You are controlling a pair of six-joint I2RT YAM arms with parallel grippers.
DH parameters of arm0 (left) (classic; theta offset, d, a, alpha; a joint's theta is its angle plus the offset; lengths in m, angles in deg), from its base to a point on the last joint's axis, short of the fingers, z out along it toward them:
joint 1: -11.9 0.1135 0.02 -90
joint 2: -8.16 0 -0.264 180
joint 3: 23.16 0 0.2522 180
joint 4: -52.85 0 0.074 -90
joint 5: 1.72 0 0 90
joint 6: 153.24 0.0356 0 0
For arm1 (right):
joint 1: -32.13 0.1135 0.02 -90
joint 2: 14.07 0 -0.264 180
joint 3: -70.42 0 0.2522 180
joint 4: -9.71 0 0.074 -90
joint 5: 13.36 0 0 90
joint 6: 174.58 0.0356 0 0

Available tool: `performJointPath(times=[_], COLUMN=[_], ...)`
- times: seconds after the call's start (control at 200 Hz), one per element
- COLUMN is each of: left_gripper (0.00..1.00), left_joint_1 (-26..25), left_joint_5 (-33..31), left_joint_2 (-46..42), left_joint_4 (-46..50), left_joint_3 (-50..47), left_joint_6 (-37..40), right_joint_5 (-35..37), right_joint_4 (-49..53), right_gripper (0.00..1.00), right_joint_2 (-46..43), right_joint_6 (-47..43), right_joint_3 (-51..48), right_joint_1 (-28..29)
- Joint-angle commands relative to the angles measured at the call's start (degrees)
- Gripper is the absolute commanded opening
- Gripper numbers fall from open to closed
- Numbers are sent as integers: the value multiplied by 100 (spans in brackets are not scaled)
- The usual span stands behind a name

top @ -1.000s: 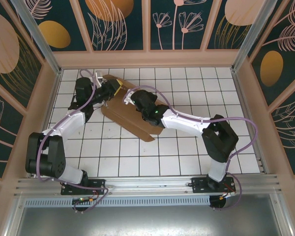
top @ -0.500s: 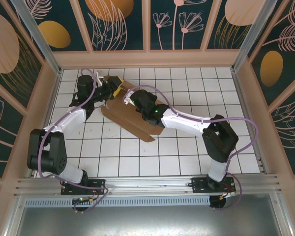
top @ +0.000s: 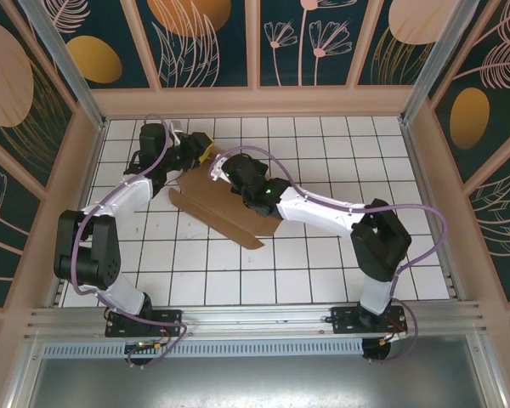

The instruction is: Fold the paper box

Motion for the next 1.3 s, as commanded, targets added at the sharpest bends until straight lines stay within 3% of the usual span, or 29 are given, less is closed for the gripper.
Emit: performJointPath(times=[0.0,0.11,0.225,0.375,0.44,0.706,0.791,1.006,1.136,1.296], left_gripper=[22,7,3,0,0,5,10,15,14,19], left_joint_1=[-35,-40,-34,-39,-39,-283,-336,-383,-383,-385], left_joint_5=[-180,-266,-419,-768,-1075,-1980,-2175,-1960,-1766,-1495], left_joint_2=[26,-47,-131,-188,-290,-314,-153,261,230,231], left_joint_4=[98,-22,-436,-750,-817,-1492,-1685,-2206,-2541,-2781], left_joint_3=[211,106,-244,-509,-599,-1083,-1143,-1111,-1310,-1421], left_joint_6=[2,-168,-525,-936,-1042,-885,-905,-900,-828,-638], right_joint_5=[-103,-386,-1088,-2990,-3986,-5431,-5446,-5041,-4127,-2952], right_joint_4=[-39,460,1139,1872,1970,1518,1747,2133,2230,2195], right_gripper=[10,14,39,53,55,55,56,61,61,61], right_joint_2=[4,55,-45,-388,-558,-883,-659,63,367,558], right_joint_6=[101,340,884,2263,2978,5575,5832,5546,5260,4773], right_joint_3=[258,478,852,1587,1789,1315,1361,1686,1907,1818], right_joint_1=[45,-9,-105,-641,-1020,-2246,-2257,-2257,-2199,-1704])
